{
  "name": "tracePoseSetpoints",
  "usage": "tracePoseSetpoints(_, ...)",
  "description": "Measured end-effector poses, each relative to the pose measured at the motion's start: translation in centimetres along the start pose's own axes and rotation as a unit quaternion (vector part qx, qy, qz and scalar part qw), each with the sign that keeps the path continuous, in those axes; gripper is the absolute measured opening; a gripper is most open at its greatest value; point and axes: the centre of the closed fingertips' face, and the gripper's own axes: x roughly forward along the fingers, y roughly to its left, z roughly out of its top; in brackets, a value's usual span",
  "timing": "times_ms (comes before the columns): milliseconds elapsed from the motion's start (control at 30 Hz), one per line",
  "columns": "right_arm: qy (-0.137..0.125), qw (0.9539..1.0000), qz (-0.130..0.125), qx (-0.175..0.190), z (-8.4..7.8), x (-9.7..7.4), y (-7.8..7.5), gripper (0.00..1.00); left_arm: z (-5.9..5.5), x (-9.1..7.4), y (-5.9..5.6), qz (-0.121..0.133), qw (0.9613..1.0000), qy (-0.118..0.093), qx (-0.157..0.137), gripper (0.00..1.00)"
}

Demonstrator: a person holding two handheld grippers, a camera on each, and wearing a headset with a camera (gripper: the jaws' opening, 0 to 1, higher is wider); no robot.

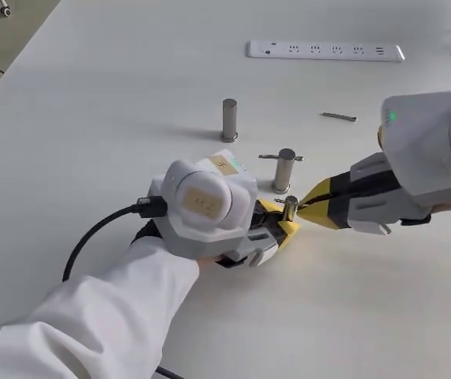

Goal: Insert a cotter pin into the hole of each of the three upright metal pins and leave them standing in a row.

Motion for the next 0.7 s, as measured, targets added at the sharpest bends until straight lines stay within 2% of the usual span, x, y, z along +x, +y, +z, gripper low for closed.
tracePoseSetpoints(133,0.001,0.9997,-0.008,0.021,0.1,0.1,-0.2,0.0,0.0,0.1,0.1,0.002,1.0,-0.003,-0.008,0.07)
tracePoseSetpoints(233,-0.002,0.9999,-0.007,0.012,0.3,-0.1,-0.1,0.01,0.0,0.1,0.1,0.001,1.0,-0.002,-0.006,0.07)
tracePoseSetpoints(333,-0.005,0.9997,-0.018,0.017,0.3,-0.4,-0.4,0.18,0.0,0.1,0.1,0.002,1.0,0.0,-0.001,0.07)
tracePoseSetpoints(367,-0.011,0.9997,-0.019,0.011,0.4,-0.6,-0.4,0.19,0.0,0.1,0.1,0.002,1.0,0.0,-0.002,0.07)
tracePoseSetpoints(567,-0.001,0.9997,-0.014,0.02,-0.3,-1.5,-0.1,0.04,0.0,0.2,0.1,0.002,1.0,-0.001,-0.004,0.07)
tracePoseSetpoints(600,-0.002,0.9996,-0.016,0.023,-0.4,-1.5,-0.1,0.01,0.0,0.2,0.1,0.002,1.0,0.0,-0.005,0.07)
tracePoseSetpoints(700,-0.018,0.999,-0.021,0.034,0.1,-1.5,-0.3,0.0,0.0,0.2,0.2,0.003,1.0,-0.001,-0.009,0.07)
